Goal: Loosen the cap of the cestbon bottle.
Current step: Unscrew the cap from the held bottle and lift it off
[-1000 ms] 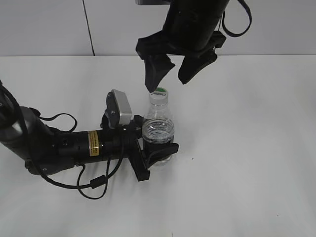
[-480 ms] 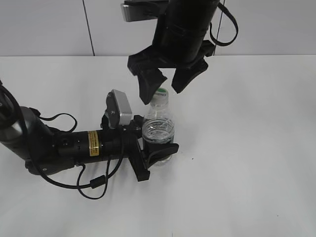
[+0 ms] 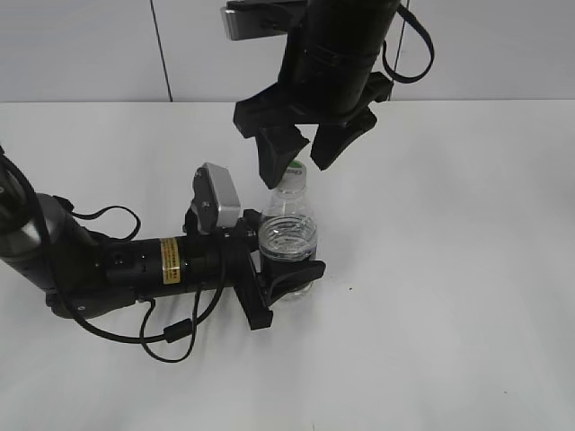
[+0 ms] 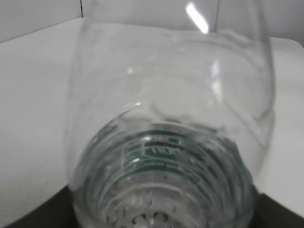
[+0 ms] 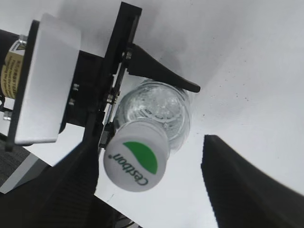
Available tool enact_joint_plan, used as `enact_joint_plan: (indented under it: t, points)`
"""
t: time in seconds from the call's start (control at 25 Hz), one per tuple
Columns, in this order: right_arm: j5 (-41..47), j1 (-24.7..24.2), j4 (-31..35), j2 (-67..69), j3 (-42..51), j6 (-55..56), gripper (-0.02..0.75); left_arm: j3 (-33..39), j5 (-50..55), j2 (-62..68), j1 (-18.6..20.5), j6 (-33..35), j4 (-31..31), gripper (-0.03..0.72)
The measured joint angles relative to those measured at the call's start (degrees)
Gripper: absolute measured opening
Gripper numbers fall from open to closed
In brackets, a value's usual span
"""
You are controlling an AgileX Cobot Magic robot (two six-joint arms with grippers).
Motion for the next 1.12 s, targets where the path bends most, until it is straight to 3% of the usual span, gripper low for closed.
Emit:
enact_joint_plan:
  t: [0.64, 0.8, 0.88, 1.12]
  points:
    - [0.0, 0.0, -0.2, 1.1, 0.0, 0.0, 0.505, 0.0, 0.0, 0.0, 0.0, 0.0, 0.0, 0.401]
    - [0.0, 0.0, 0.1, 1.1, 0.0, 0.0, 0.405, 0.0, 0.0, 0.0, 0.0, 0.1, 0.0, 0.401]
    - [0.0, 0.0, 0.6, 1.1, 0.0, -0.6, 0.305, -0.1, 0.1, 0.0, 0.0, 0.0, -0.2, 0.401]
    - [0.0, 0.1, 0.7, 1.1, 0.0, -9.7, 0.302, -0.1, 0.2, 0.0, 0.0, 0.0, -0.2, 0.401]
